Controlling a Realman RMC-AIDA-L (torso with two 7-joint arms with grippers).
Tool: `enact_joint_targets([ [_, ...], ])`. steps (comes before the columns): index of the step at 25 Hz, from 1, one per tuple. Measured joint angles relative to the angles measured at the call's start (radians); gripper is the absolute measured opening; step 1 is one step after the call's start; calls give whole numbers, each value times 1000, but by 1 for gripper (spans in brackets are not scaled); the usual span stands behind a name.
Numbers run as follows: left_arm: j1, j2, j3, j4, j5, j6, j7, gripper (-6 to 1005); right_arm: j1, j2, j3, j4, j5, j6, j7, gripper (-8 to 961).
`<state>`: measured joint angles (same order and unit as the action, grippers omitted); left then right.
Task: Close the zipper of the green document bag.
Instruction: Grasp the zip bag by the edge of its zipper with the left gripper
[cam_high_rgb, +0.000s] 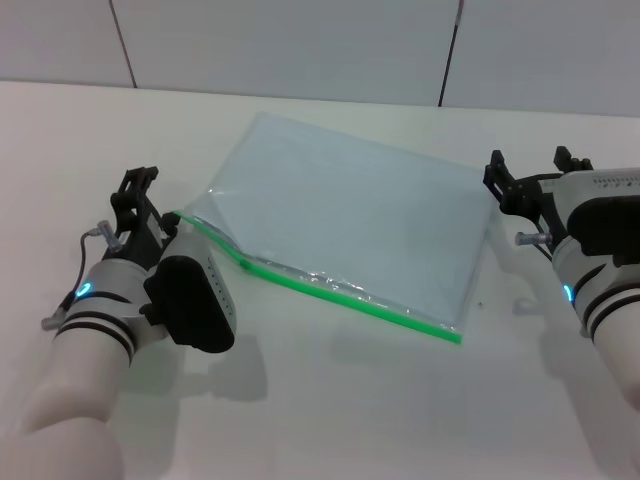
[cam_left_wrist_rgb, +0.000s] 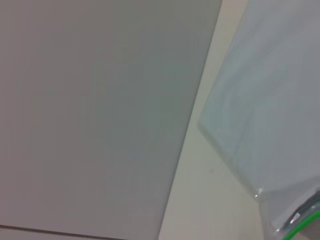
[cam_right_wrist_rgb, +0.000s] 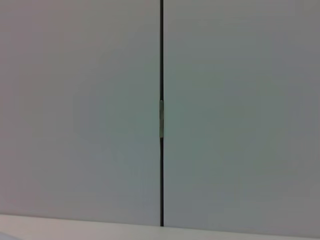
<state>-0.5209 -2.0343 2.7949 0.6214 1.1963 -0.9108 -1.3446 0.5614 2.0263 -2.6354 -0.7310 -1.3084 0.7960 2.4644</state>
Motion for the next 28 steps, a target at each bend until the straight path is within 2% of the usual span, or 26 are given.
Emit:
enact_joint_targets([
  [28,-39,0,-2,-27,3,71,8,700,3,0,0,-5,0,0,-10,820],
])
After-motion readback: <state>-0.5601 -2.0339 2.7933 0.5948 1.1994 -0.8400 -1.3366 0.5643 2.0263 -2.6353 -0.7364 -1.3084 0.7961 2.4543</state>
